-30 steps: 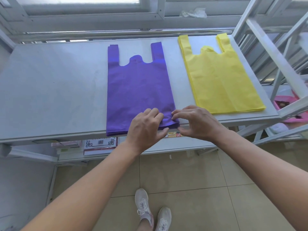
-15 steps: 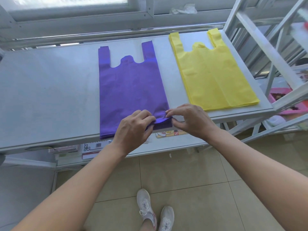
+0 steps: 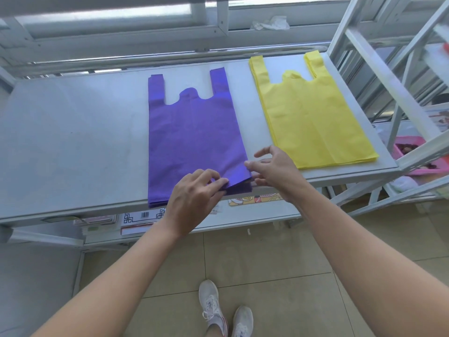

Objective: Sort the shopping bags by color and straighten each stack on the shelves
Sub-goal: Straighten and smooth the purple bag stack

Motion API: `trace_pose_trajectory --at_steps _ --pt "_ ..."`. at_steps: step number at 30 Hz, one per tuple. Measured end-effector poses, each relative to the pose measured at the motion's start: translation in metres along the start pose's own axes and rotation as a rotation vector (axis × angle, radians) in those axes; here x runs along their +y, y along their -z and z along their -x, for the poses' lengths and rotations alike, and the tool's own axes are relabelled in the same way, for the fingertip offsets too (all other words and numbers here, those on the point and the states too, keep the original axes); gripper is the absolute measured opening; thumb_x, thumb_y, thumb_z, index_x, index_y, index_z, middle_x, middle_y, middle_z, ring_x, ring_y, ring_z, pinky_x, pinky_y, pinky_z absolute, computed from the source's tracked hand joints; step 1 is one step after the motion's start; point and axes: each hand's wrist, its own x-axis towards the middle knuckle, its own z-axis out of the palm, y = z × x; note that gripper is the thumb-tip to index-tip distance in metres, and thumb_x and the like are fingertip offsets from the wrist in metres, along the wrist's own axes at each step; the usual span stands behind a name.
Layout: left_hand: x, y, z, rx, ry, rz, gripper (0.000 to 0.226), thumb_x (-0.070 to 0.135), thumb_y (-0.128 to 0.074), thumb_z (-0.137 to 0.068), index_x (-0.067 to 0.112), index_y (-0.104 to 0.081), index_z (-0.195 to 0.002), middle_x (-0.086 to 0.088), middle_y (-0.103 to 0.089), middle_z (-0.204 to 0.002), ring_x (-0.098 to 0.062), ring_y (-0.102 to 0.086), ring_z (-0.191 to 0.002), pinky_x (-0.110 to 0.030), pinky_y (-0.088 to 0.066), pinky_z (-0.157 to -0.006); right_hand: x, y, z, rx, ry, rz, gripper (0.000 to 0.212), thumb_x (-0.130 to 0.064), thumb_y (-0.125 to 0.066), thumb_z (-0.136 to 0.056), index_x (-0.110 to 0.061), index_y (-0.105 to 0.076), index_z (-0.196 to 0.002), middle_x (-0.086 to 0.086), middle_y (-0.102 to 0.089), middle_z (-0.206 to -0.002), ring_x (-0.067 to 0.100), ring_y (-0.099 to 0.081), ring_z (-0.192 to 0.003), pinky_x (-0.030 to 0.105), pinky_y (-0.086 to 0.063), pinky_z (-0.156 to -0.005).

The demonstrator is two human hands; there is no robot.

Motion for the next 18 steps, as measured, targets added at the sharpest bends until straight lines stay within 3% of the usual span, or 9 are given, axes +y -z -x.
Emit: trace_pose_trajectory --at_steps 3,5,9,12,14,18 --pt "-0.006 0.001 0.007 -0.058 0.011 0.038 0.029 0.044 -0.070 -0.095 0.023 -0.075 -0.115 0.005 -0.065 -0.108 -0.022 -0.060 -0.088 -0.041 -0.052 -0.072 0.002 0.003 0.000 -0.014 0.065 0.175 0.028 -0.012 -0.077 -0.090 -0.010 -0.058 -0.110 0.013 -0.078 -0.090 0.017 -0.076 -0.070 0.021 -0.053 -0.056" --pt "-0.006 0.002 0.008 -0.076 0.030 0.046 0.029 0.044 -0.072 -0.093 0.024 -0.075 -0.114 0.005 -0.065 -0.108 -0.022 -0.060 -0.089 -0.042 -0.052 -0.073 0.006 0.004 0.001 -0.014 0.080 0.243 0.026 -0.014 -0.077 -0.090 -0.011 -0.060 -0.110 0.005 -0.079 -0.083 0.016 -0.076 -0.069 0.021 -0.053 -0.057" --pt "-0.004 0.002 0.006 -0.075 0.025 0.048 0.024 0.038 -0.077 -0.091 0.024 -0.075 -0.112 0.005 -0.066 -0.109 -0.022 -0.060 -0.090 -0.043 -0.052 -0.074 0.013 0.003 0.000 0.008 0.096 0.395 0.027 -0.028 -0.080 -0.083 -0.026 -0.067 -0.106 -0.006 -0.079 -0.084 0.019 -0.076 -0.082 0.047 -0.064 -0.068" --pt "-0.003 0.002 0.006 -0.072 0.015 0.054 0.023 0.038 -0.075 -0.093 0.024 -0.075 -0.111 0.005 -0.066 -0.110 -0.023 -0.060 -0.091 -0.043 -0.052 -0.074 0.010 0.003 0.002 0.014 0.131 0.453 0.026 -0.028 -0.079 -0.084 -0.026 -0.070 -0.109 -0.007 -0.079 -0.085 0.016 -0.076 -0.084 0.050 -0.065 -0.068" --pt "-0.004 0.001 0.007 -0.072 0.013 0.060 0.023 0.038 -0.074 -0.094 0.024 -0.075 -0.112 0.006 -0.066 -0.111 -0.023 -0.061 -0.091 -0.043 -0.052 -0.074 0.009 0.002 0.002 0.034 0.180 0.517 0.025 -0.026 -0.077 -0.086 -0.025 -0.074 -0.112 -0.008 -0.077 -0.083 0.011 -0.074 -0.081 0.043 -0.064 -0.069" --pt "-0.005 0.003 0.013 -0.039 0.061 0.062 0.027 0.043 -0.073 -0.095 0.021 -0.076 -0.112 0.004 -0.065 -0.112 -0.022 -0.062 -0.095 -0.042 -0.050 -0.080 0.013 -0.001 0.002 0.058 0.275 0.618 0.025 -0.020 -0.075 -0.090 -0.023 -0.077 -0.114 -0.009 -0.075 -0.081 -0.001 -0.066 -0.074 0.011 -0.049 -0.067"
